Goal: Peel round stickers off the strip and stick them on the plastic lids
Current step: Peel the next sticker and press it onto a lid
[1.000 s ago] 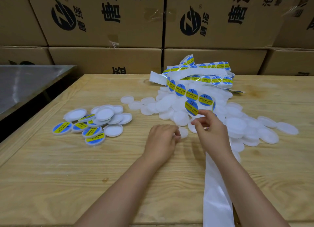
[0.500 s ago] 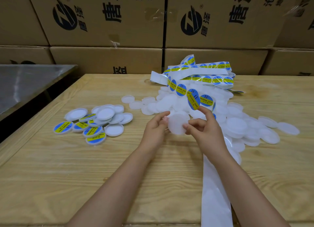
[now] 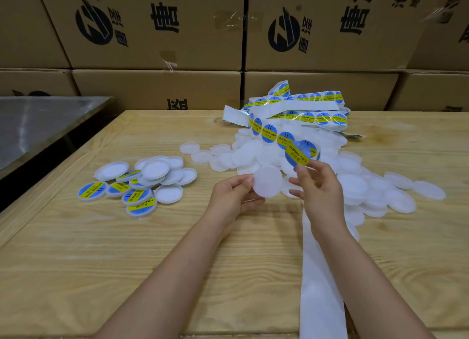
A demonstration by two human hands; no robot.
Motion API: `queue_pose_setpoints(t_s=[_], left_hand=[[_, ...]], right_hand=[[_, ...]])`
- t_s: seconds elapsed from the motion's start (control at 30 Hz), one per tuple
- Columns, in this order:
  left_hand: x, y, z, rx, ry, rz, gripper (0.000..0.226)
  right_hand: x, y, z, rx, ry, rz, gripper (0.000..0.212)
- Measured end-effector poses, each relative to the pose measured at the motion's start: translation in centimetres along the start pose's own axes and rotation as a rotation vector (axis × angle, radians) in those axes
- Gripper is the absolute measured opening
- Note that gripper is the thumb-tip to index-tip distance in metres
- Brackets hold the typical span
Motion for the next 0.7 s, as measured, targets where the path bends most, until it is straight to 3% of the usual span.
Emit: queue_pose_setpoints(t_s=[0.17,0.37,0.7], left_hand=[[-0.11,0.04,-0.04,-0.003,-0.004,0.019,0.016],[0.03,-0.09,-0.14,0.022,0.017,0.071,0.015],[0.44,-0.01,-0.39,0.038,0.033,0.063,0.012]], right_hand=[[-0.38,-0.38,0.27,0.061,0.023,-0.047,0.018],[-0.14,-0.58,-0.08,0.082,0.157,-0.296,0.026],[0.23,-0.62,-0.28,0.077,0.147,-0.293,0.028]])
Point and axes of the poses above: each hand's wrist, its own z-axis towards the middle knuckle, its own x-axis out of the palm, y = z × x, the point moved 2 cm from there along z, towards the middle knuckle, and after that the axes turned 1 degree about y, right-handed, at the moved point
